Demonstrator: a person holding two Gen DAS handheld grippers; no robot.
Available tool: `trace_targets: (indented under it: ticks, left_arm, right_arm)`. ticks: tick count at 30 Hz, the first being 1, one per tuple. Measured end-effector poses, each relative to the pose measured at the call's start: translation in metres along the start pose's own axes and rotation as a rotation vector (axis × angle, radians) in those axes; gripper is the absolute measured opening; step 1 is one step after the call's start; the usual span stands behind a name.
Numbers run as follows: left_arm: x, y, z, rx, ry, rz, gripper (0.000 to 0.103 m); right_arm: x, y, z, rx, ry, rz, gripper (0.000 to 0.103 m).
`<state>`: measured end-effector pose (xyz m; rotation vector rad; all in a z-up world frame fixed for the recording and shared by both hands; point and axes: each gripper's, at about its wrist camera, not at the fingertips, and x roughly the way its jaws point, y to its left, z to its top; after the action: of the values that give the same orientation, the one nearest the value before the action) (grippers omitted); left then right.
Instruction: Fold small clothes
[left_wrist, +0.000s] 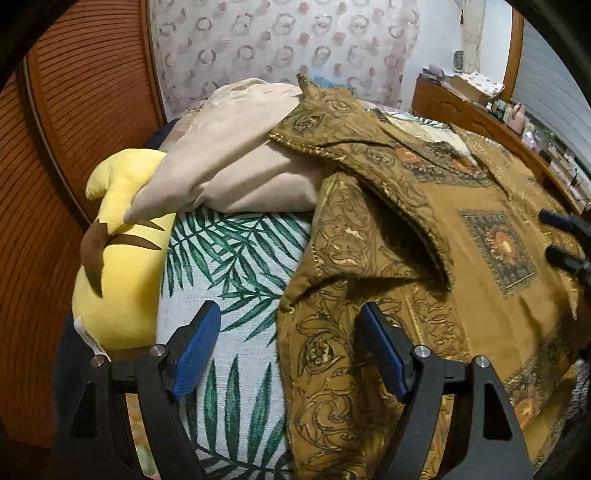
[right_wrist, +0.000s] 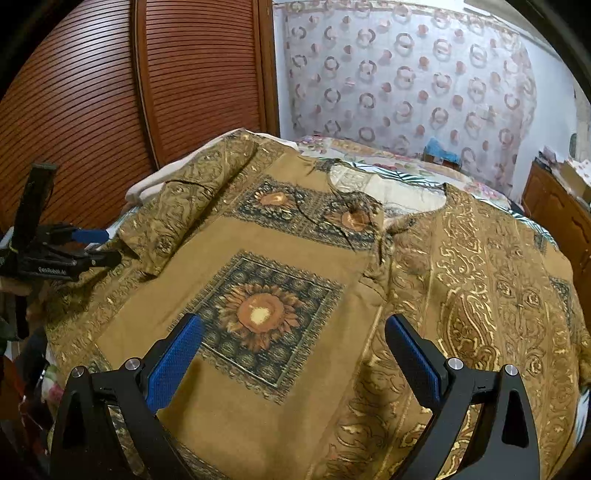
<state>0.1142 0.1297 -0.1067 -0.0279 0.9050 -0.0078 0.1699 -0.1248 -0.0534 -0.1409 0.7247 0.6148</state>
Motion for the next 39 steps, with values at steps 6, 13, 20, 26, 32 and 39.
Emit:
trace_targets:
  ticks: [6,13,20,26,32,39]
  left_arm:
    - [0.0,0.003,0.001,-0.006,-0.03,-0.001,0.081]
    - [0.0,0.003,0.0,-0.008,-0.043,0.0,0.081]
    - [0.0,0.004,0.0,-0.011,-0.043,-0.003,0.081]
    - [0.0,0.004,0.0,-0.011,-0.042,0.0,0.081]
    - [0.0,0.004,0.0,-0.013,-0.042,-0.002,0.081]
    - [-0.001,0.002,0.0,-0.014,-0.043,0.0,0.081]
  right_arm:
    - [0.01,0.025,0.043,-0.05,-0.022,0.077,0.099]
    - [0.07,0.057,0.09,-0.086,0.03,0.133,0.099]
    - [0.126,0.071,0.108,-0.062,0.115,0.171,0.099]
    - [0.15,0.075,0.111,-0.114,0.169,0.101,0.099]
    - [0.13,0.032,0.121,-0.058,0.109,-0.118,0.099]
    - [0.099,-0.009,0.118,0.017,0.062,-0.146,0.099]
